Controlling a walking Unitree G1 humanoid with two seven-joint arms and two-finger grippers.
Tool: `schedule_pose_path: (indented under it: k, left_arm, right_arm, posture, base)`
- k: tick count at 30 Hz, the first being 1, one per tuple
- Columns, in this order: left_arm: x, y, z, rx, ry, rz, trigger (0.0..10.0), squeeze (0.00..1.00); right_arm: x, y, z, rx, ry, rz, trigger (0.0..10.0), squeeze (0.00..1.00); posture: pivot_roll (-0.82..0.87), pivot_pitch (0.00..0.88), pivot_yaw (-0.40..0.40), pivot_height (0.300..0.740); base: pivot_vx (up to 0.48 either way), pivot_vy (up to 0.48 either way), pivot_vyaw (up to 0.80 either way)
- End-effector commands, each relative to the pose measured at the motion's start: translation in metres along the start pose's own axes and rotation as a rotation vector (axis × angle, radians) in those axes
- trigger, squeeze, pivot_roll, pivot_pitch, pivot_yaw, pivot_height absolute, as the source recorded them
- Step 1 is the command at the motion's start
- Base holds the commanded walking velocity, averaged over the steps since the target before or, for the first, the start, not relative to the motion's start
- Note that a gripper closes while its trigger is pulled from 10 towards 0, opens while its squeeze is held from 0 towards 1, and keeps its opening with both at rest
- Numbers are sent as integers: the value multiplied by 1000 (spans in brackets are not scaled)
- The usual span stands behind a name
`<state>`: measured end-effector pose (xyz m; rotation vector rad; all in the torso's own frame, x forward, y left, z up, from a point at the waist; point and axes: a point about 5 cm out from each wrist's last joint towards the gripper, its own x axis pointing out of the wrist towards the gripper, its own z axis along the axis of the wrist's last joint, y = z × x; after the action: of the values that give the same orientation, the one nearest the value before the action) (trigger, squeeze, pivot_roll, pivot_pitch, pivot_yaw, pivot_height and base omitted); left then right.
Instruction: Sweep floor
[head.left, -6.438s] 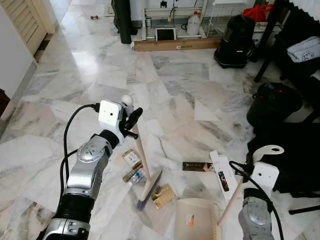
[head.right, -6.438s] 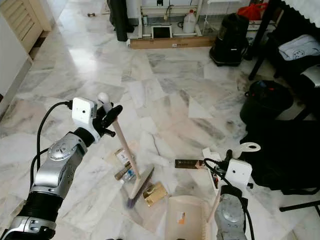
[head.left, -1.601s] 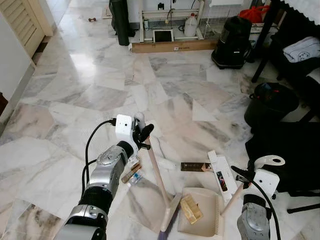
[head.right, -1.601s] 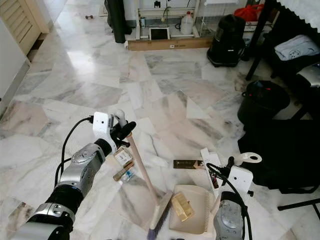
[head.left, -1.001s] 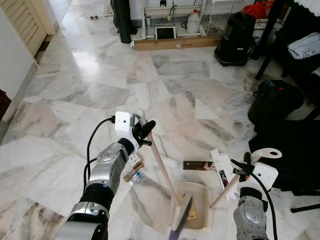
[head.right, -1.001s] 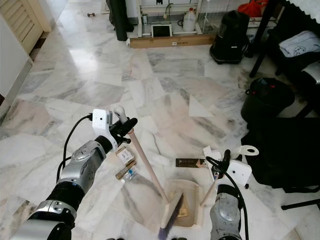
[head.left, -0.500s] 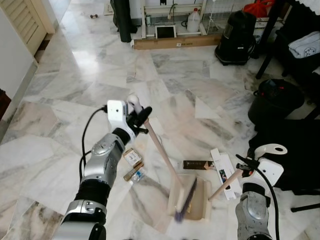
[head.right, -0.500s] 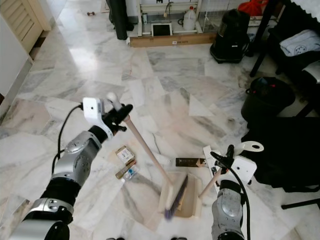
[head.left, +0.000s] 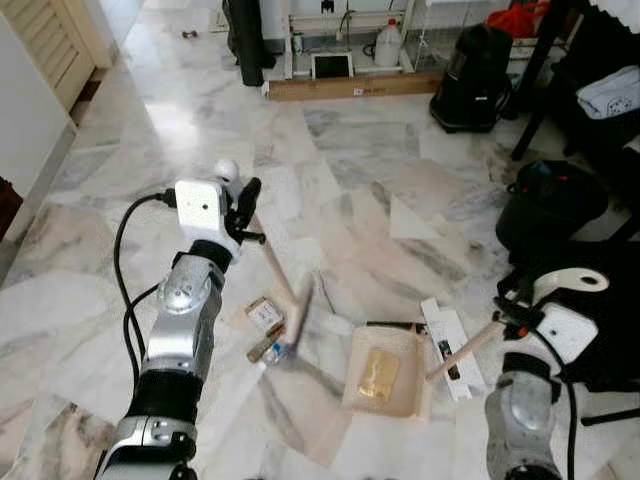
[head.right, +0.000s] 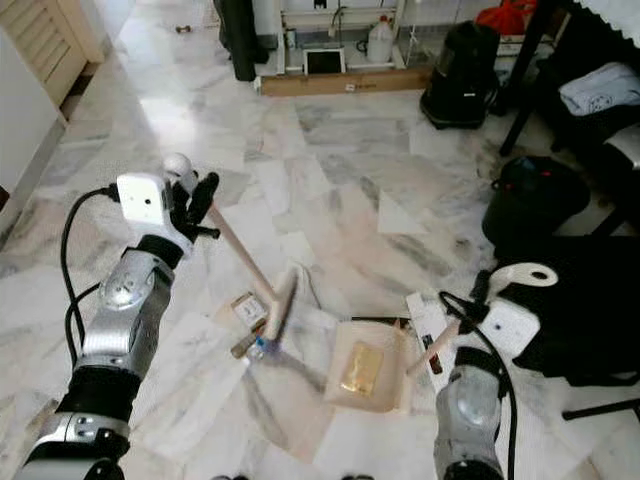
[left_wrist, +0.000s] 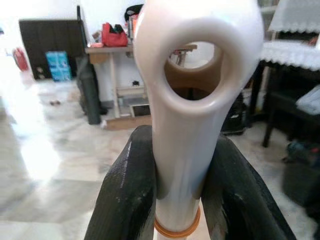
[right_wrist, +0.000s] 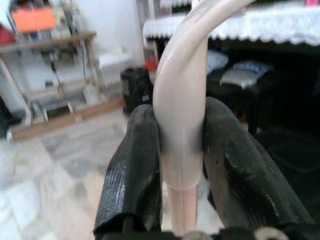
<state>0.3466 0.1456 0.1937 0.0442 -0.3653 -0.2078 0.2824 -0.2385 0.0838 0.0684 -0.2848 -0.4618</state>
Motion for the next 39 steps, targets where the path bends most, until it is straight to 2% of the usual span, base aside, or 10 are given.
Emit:
schedule_pose_path:
  k: [1,5,9,12,18,24,31,39]
  left_arm:
    - [-1,-2,3,43,-34,-5,10000,0]
    - [-3,-3,-2,113,-29,19,10000,0]
    - [-4,-3,-4,110,-28,39,10000,0]
    - [-9,-8,-11,103,-15,34,10000,0]
    - [-15,-7,-16,114,-8,41,10000,0]
    - [-11,-4,-13,122,-23,43,10000,0]
    - [-9,-7,-14,117,-27,22,10000,0]
    - [-10,-10,-15,110,-26,12,10000,0]
  right_arm:
    - [7,0,14,41,-62,-14,10000,0]
    - [15,3,29,77,-104,-14,10000,0]
    - [17,7,35,85,-121,-3,10000,0]
    - [20,14,47,131,-144,6,10000,0]
    - [17,17,54,148,-151,6,10000,0]
    - [14,20,57,154,-146,4,10000,0]
    - [9,23,56,131,-128,9,10000,0]
    - [4,25,54,89,-109,23,10000,0]
  posture:
    - [52,53,-9,740]
    - [50,31,-21,740]
    - [49,25,-25,740]
    - [51,8,-29,740]
    - [58,0,-30,740]
    - [60,0,-14,740]
    - [49,0,-2,740]
    - [52,0,2,740]
  base:
    - [0,0,0]
    - [0,0,0]
    - [0,0,0]
    - [0,0,0]
    - [0,0,0]
    - [0,0,0]
    - [0,0,0]
    - [0,0,750]
